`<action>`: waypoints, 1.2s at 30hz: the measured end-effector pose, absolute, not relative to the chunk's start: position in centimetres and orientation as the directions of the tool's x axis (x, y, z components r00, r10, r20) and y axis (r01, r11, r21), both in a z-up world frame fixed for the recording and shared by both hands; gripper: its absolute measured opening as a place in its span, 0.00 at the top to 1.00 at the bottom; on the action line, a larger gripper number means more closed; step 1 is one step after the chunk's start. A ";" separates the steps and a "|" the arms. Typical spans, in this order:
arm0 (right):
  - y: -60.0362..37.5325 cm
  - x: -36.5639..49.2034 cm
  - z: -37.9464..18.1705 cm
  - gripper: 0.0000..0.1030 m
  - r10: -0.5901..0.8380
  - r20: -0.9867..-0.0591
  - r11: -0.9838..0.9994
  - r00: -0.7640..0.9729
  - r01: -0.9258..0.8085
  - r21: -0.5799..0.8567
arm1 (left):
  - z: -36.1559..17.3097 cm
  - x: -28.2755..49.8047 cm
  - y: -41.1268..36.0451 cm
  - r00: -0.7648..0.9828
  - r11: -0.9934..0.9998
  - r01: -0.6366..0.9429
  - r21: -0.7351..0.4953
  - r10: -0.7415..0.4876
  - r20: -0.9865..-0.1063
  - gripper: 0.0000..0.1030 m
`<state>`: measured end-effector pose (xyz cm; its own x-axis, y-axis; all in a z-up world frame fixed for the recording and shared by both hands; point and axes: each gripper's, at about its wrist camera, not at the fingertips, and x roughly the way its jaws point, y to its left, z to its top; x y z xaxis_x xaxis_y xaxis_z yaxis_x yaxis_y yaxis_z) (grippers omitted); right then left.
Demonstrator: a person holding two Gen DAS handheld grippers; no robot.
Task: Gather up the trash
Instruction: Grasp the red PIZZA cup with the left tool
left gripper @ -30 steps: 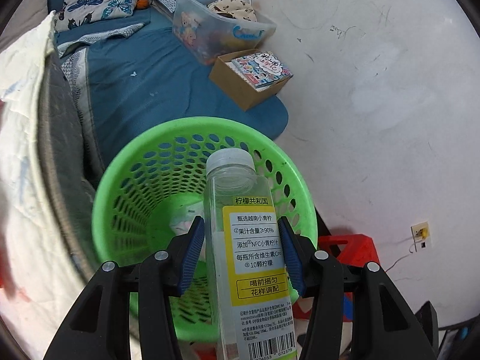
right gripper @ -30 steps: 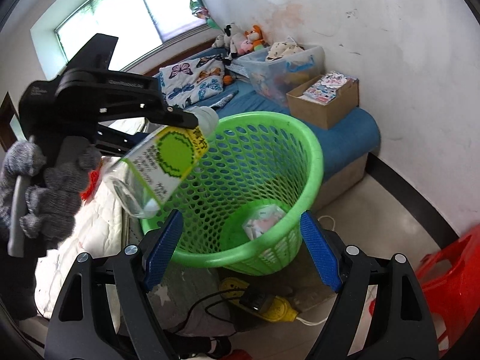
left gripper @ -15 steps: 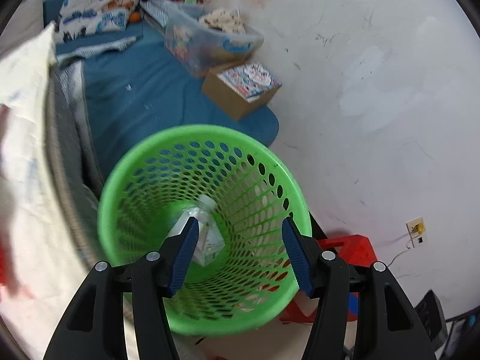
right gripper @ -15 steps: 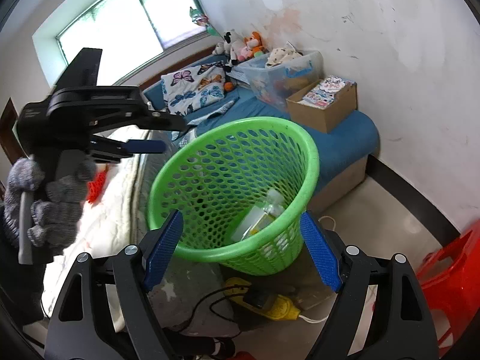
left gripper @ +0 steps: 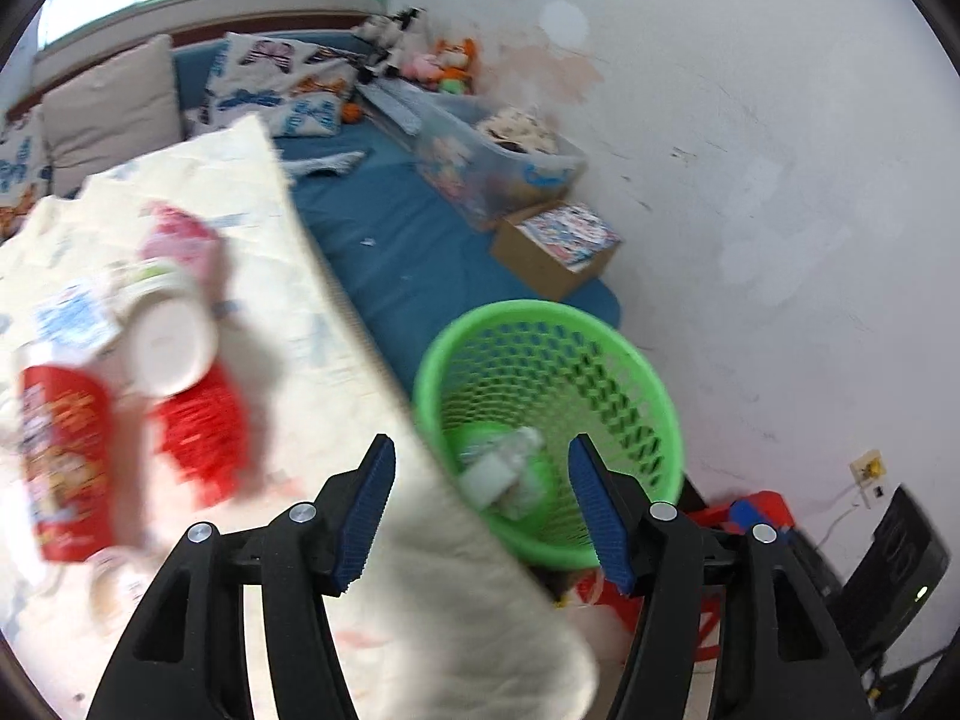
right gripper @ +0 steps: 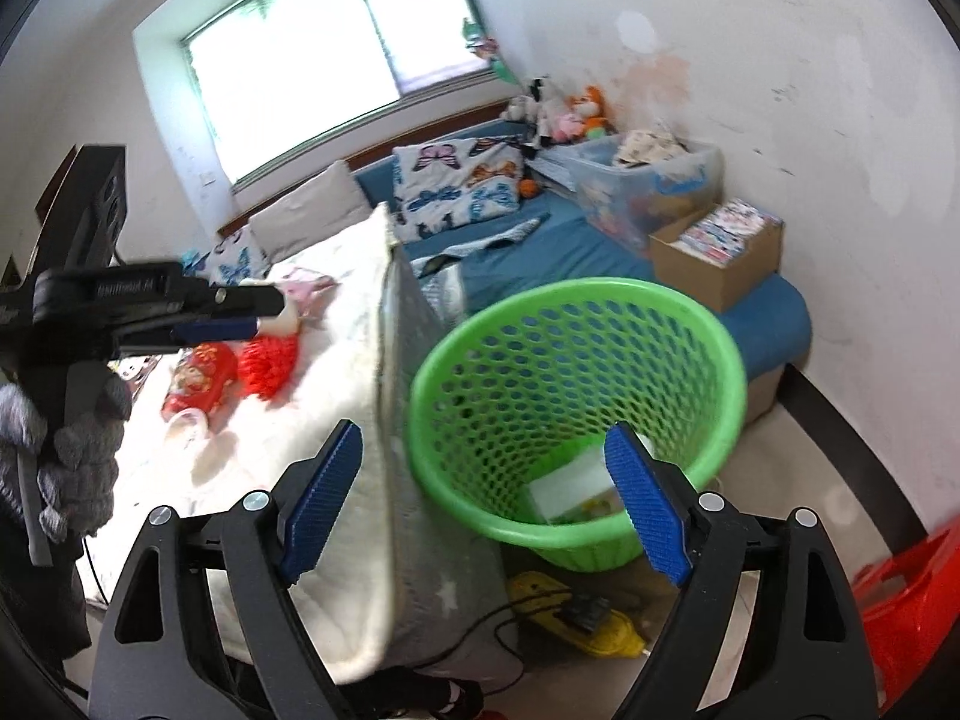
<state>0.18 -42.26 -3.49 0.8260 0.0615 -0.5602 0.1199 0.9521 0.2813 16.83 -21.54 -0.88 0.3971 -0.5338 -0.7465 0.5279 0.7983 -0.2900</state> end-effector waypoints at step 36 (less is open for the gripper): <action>-30.5 10.2 -2.2 0.18 0.278 -0.602 0.955 0.748 -0.146 0.259 | -6.9 27.7 -5.2 0.466 0.967 0.204 -0.154 -0.234 -0.853 0.27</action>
